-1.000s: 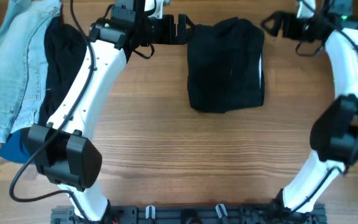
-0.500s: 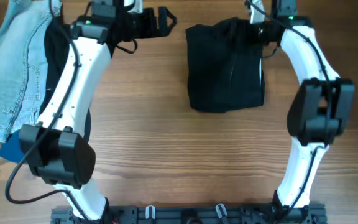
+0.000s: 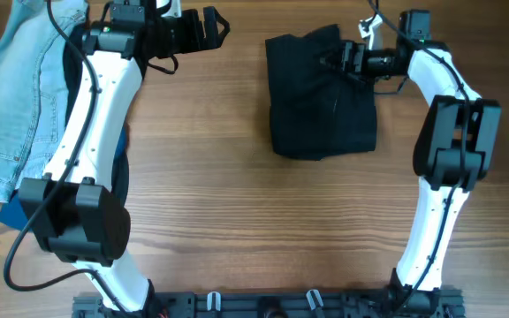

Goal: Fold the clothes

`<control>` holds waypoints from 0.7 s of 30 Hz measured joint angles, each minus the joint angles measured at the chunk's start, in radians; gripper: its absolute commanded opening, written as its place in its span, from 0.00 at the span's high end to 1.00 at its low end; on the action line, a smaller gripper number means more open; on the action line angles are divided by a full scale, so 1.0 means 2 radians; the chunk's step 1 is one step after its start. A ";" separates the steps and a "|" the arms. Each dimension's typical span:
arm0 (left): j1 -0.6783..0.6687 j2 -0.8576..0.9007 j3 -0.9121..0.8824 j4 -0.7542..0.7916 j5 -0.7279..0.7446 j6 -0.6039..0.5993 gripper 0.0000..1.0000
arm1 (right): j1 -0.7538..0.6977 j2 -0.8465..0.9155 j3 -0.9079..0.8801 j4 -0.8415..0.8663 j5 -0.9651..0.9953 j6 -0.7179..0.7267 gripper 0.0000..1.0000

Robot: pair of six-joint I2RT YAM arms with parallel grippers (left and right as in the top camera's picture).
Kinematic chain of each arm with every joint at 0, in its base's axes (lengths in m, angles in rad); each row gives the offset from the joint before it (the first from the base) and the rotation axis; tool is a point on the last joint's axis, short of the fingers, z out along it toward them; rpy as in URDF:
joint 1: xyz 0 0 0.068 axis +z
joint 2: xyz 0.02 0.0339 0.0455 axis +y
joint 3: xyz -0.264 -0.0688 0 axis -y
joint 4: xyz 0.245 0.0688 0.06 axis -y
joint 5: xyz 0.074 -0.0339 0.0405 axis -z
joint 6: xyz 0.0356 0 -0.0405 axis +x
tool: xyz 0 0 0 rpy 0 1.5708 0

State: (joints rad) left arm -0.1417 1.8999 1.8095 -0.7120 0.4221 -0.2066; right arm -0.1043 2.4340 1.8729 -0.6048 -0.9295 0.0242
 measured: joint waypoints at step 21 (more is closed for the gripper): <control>0.084 0.000 0.000 -0.020 -0.024 0.013 0.00 | -0.008 -0.276 -0.026 -0.329 0.218 0.131 0.00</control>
State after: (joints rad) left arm 0.0254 1.8999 1.8095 -0.7521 0.3740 -0.1802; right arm -0.1196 1.8812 1.8206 -1.2636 -0.4934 0.2859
